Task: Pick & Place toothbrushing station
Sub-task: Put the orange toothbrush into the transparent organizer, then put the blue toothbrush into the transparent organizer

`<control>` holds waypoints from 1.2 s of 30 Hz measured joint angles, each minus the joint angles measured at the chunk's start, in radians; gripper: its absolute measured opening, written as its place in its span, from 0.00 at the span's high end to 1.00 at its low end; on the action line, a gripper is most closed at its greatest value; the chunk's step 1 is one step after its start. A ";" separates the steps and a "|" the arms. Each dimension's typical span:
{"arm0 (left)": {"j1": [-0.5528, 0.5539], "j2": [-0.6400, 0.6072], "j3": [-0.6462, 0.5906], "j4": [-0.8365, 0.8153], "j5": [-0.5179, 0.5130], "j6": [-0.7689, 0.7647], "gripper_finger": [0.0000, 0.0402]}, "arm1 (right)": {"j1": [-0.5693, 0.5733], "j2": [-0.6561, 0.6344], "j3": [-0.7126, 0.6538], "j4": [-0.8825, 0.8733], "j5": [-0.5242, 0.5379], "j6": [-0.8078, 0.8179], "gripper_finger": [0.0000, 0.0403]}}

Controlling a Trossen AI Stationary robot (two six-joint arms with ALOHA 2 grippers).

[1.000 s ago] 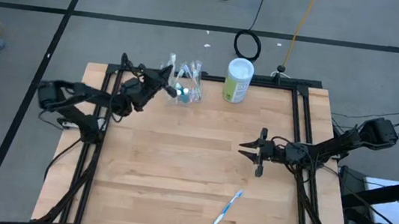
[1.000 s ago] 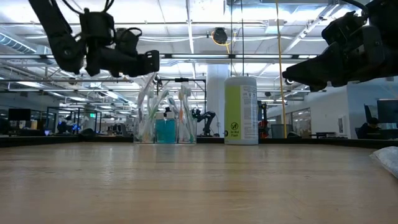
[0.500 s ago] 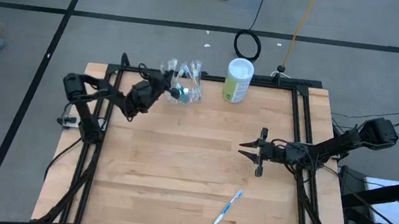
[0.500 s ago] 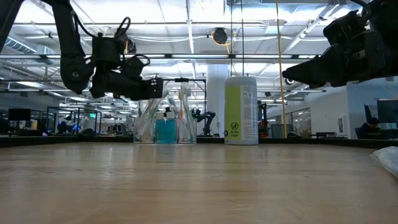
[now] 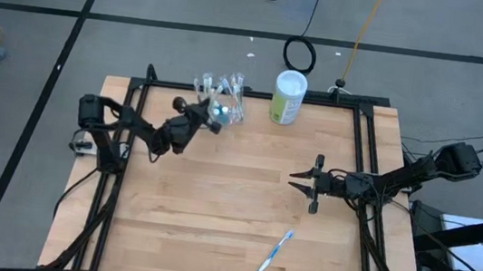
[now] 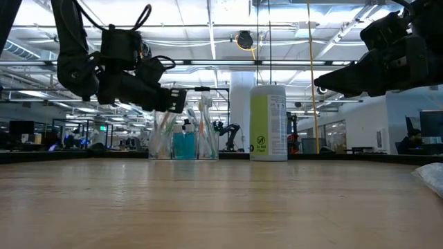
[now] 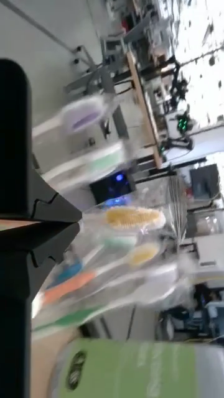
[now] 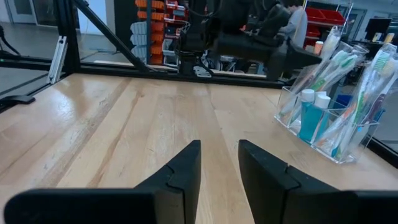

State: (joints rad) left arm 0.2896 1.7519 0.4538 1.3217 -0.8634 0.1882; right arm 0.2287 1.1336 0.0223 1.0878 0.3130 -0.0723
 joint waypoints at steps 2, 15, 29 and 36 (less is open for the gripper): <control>-0.024 0.000 0.000 -0.045 -0.010 -0.031 0.98 | 0.000 0.000 0.000 0.000 0.000 0.010 0.75; -0.032 -0.002 0.002 -0.325 -0.136 -0.269 0.94 | 0.000 0.000 0.000 -0.001 0.000 0.094 0.75; -0.057 0.000 -0.002 -0.338 -0.174 -0.302 0.72 | 0.000 0.000 0.000 -0.002 0.000 0.121 0.75; -0.167 -0.119 -0.001 -0.333 -0.231 -0.296 0.60 | 0.000 0.000 0.000 -0.008 0.000 0.120 0.75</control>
State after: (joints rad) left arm 0.1226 1.6328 0.4526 0.9889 -1.0946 -0.1081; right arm 0.2287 1.1336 0.0223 1.0801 0.3126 0.0479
